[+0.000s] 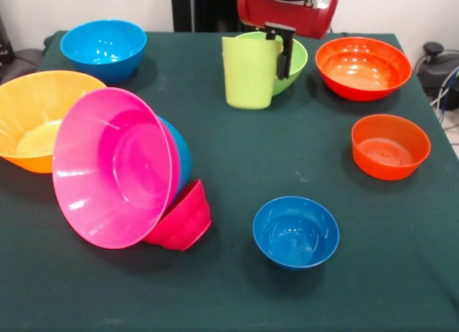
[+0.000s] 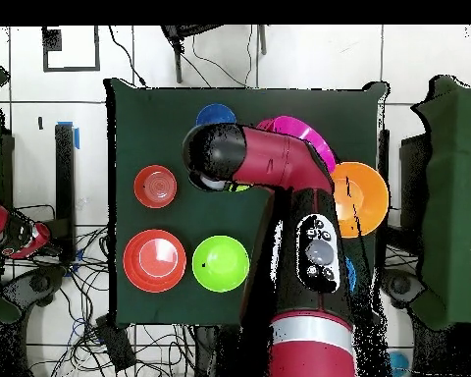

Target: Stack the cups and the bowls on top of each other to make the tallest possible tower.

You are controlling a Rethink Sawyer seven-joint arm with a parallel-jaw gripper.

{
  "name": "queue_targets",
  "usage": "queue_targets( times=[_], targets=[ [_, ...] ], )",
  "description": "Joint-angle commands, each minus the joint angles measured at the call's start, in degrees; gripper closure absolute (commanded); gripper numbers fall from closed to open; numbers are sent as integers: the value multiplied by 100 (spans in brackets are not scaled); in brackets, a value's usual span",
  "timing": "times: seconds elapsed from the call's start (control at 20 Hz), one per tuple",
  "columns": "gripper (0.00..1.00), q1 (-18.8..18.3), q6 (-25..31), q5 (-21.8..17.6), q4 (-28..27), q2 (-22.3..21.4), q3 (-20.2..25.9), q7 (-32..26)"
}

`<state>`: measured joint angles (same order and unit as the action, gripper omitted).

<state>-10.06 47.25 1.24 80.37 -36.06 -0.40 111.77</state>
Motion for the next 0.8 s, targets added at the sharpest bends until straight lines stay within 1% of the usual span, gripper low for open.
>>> queue_targets(
  times=[0.05, 0.2, 0.3, 0.35, 0.4, 0.55, 0.8],
  targets=[
    [100, 135, 572, 94, -611, 196, 154, 852],
    [100, 161, 807, 105, -749, 193, 124, 858],
    [100, 113, 868, 161, -804, 223, 173, 802],
    [100, 77, 953, 166, -920, 270, 191, 755],
    [100, 37, 996, 180, -923, 256, 210, 696],
    [100, -126, 1294, 219, -1162, 270, 289, 478],
    [100, -438, 1554, 242, -1223, 186, 350, 17]
  ],
)
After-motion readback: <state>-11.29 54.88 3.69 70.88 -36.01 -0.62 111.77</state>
